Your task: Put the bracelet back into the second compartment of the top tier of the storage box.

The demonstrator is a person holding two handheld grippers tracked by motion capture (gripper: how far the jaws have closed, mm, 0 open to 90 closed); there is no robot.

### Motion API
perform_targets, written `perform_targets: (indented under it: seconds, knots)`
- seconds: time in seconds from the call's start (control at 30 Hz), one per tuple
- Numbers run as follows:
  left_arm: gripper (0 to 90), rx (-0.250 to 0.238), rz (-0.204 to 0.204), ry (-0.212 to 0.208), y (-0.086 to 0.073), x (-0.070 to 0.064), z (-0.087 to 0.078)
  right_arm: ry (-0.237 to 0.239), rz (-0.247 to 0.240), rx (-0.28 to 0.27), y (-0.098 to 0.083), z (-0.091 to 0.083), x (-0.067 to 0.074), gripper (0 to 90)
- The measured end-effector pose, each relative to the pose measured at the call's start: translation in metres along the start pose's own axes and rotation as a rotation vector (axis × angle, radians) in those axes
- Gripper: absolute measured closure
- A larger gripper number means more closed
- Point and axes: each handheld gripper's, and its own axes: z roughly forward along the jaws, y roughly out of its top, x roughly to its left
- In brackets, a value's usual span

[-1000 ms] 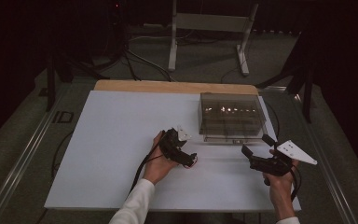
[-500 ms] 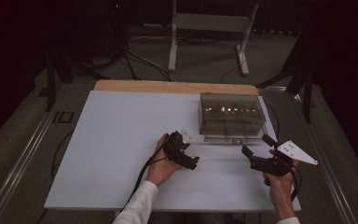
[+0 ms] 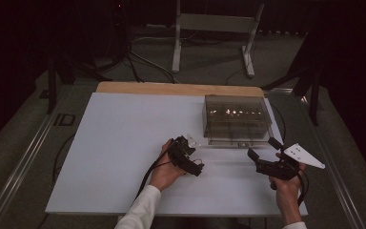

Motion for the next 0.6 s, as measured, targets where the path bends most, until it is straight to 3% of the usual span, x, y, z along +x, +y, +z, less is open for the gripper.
perform_targets:
  seconds: [0.2,0.47,0.6]
  knots:
    - [2.1,0.03,0.0,-0.016,-0.0006,-0.0008,0.0024,-0.001,-0.001,0.0,-0.0004,0.0003,-0.0004,2.8]
    - [2.1,0.049,-0.006,-0.081,-0.0027,-0.0019,0.0044,-0.005,0.0,0.0,-0.0006,0.0002,-0.0009,2.9]
    - [2.1,0.07,0.014,-0.069,-0.003,-0.0054,0.0063,-0.003,-0.001,0.0,-0.0005,0.0001,-0.0009,2.9]
